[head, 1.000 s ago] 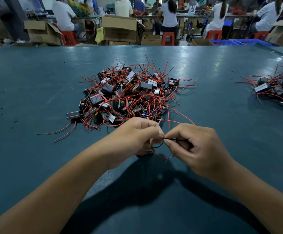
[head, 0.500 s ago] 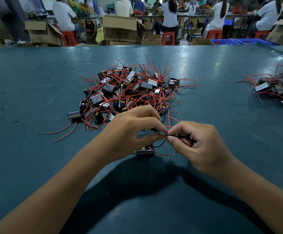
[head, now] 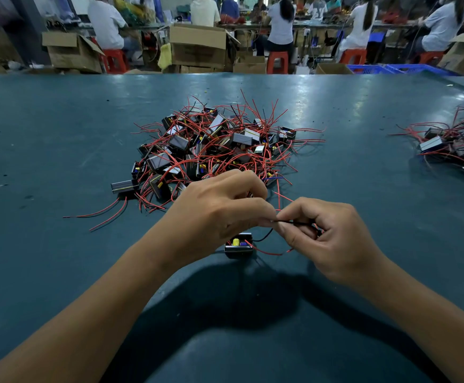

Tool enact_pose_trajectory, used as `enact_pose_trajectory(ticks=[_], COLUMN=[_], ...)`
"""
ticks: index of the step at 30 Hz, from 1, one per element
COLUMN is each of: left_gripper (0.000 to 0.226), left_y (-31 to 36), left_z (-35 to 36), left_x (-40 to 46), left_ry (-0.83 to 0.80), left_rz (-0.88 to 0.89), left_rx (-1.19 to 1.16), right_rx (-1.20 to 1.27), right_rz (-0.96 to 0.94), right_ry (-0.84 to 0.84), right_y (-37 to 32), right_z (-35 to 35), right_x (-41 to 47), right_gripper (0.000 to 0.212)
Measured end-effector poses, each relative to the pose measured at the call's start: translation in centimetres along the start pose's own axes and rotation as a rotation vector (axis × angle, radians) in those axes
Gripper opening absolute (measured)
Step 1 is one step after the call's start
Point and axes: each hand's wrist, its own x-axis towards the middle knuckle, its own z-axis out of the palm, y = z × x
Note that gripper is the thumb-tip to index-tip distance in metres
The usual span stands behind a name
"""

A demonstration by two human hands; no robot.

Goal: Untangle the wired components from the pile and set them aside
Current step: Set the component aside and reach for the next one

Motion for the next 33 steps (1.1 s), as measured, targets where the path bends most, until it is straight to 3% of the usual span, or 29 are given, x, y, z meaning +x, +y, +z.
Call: enact_pose_trajectory(ticks=[18, 26, 30, 33], left_gripper=[0.014, 0.015, 0.016, 0.017], left_y=[-0.1, 0.8, 1.1, 0.3], left_z=[0.6, 1.3, 1.6, 1.0], left_x=[-0.1, 0.0, 0.4, 0.2], left_ry=[-0.013, -0.169, -0.168, -0.242], left_rz=[0.029, -0.457, -0.632, -0.627], left_rx=[0.015, -0.454, -0.645, -0.617], right_rx=[-0.011, -0.175, -0.192, -0.154], right_rz=[-0.022, -0.073, -0.075, -0.01], right_ry=[0.004, 0.046, 0.052, 0.0], right_y=[-0.4, -0.5, -0.3, -0.3], right_z=[0.2, 0.2, 0.2, 0.3], right_x=[0.1, 0.2, 0.2, 0.4], right_gripper=[0.01, 0.003, 0.006, 0.006])
